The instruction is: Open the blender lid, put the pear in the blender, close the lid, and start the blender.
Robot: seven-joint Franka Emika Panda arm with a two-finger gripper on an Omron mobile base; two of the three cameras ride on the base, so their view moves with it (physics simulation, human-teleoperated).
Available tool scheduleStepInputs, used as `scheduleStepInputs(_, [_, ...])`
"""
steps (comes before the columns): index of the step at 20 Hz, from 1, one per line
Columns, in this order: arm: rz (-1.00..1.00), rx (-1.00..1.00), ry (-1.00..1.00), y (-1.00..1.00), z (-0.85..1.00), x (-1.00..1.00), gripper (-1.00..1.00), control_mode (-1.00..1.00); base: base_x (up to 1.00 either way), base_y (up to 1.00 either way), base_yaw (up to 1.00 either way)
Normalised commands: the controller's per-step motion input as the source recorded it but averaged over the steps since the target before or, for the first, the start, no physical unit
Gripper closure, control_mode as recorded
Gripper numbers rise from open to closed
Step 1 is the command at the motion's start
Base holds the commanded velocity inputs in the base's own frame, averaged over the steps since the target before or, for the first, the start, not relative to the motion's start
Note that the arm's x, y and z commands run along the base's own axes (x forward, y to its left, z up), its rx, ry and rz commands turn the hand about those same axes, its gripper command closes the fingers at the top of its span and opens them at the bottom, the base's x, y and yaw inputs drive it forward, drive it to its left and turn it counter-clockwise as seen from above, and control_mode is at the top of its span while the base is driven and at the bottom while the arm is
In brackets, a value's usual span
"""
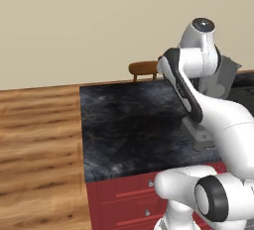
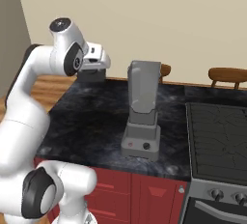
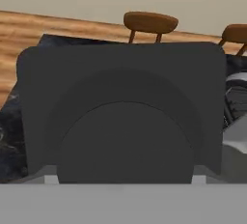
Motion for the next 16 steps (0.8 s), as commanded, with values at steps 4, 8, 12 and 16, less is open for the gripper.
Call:
scheduleStepInputs(4, [-0.06, 0.0, -0.05, -0.44, 0.73, 0.0, 1.0, -1.0, 0.0, 0.0, 0.0])
scheduleStepInputs(8, [-0.06, 0.0, -0.02, -0.48, 0.62, 0.01, 1.0, -1.0, 0.0, 0.0, 0.0])
scheduleStepInputs(12, [-0.04, 0.0, 0.0, -0.55, 0.43, 0.08, 1.0, -1.0, 0.0, 0.0, 0.0])
scheduleStepInputs(16, [0.0, 0.0, 0.01, -0.59, 0.17, 0.14, 1.0, -1.0, 0.0, 0.0, 0.0])
